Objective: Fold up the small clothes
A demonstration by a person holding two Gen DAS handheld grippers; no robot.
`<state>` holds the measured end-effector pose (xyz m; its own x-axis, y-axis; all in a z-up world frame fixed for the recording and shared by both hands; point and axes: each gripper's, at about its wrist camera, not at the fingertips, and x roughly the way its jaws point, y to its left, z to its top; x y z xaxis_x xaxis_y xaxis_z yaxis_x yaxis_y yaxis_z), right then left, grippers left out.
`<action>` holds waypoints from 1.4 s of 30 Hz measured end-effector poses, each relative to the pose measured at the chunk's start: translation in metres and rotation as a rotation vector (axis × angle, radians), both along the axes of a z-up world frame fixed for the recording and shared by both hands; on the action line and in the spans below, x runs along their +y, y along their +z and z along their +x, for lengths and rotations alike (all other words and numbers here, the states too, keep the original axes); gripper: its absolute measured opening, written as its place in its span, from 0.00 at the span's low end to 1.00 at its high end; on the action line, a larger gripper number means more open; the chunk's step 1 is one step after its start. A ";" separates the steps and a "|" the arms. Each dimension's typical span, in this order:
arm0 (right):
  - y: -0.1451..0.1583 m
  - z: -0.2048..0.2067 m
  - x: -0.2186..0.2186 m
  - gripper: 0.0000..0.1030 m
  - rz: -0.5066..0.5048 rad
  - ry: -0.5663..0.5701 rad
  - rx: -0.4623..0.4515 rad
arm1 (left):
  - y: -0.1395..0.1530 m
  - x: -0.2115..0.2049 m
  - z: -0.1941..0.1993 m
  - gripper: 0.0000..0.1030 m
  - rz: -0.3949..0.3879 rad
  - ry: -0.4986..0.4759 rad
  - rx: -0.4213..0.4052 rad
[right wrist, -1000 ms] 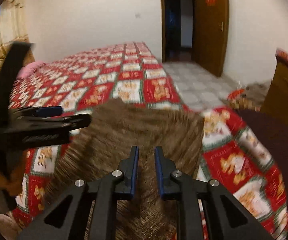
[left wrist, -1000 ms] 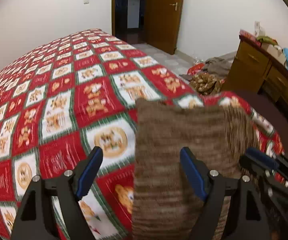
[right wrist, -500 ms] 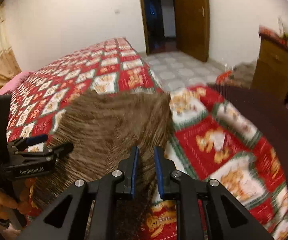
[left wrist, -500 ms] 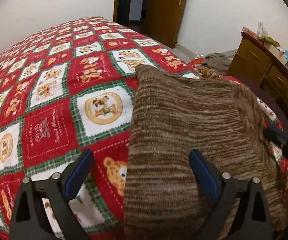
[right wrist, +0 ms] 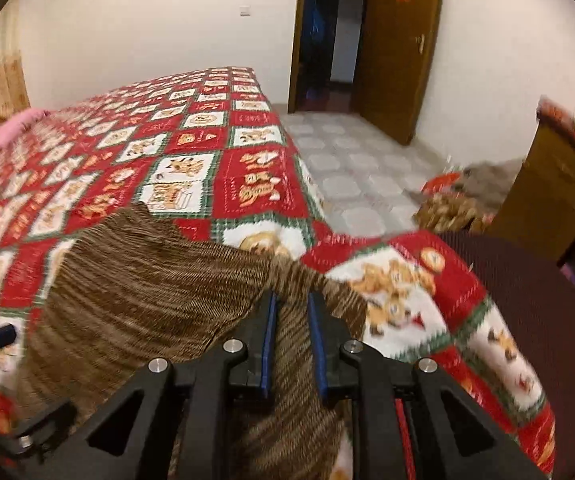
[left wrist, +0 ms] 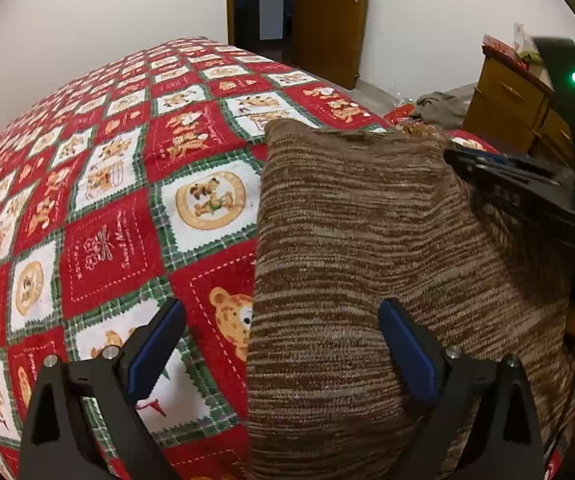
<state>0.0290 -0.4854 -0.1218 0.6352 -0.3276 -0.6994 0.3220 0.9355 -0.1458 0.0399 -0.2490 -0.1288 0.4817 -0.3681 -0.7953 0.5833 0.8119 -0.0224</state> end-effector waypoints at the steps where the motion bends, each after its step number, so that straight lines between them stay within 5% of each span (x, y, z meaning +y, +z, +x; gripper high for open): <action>1: 0.002 0.001 0.001 0.16 -0.003 0.002 0.006 | 0.001 0.001 -0.001 0.96 0.006 -0.004 -0.004; 9: 0.051 -0.064 0.027 0.17 0.042 0.046 -0.114 | 0.008 0.009 -0.008 0.96 0.012 -0.019 -0.018; 12: 0.056 -0.088 0.049 0.17 0.116 0.121 -0.094 | 0.008 0.012 -0.010 0.96 0.014 -0.023 -0.015; 21: 0.010 -0.118 0.065 0.17 0.209 0.103 0.021 | 0.003 0.030 -0.027 0.96 0.019 -0.035 -0.021; 26: 0.006 -0.138 0.066 0.17 0.247 0.079 -0.032 | -0.024 0.042 -0.027 0.98 0.025 -0.033 0.077; 35: -0.004 -0.172 0.077 0.17 0.265 0.050 -0.038 | -0.028 0.061 -0.047 1.00 0.038 -0.077 0.039; 42: -0.005 -0.192 0.076 0.33 0.304 -0.017 -0.042 | -0.031 0.068 -0.064 1.00 0.108 -0.082 0.050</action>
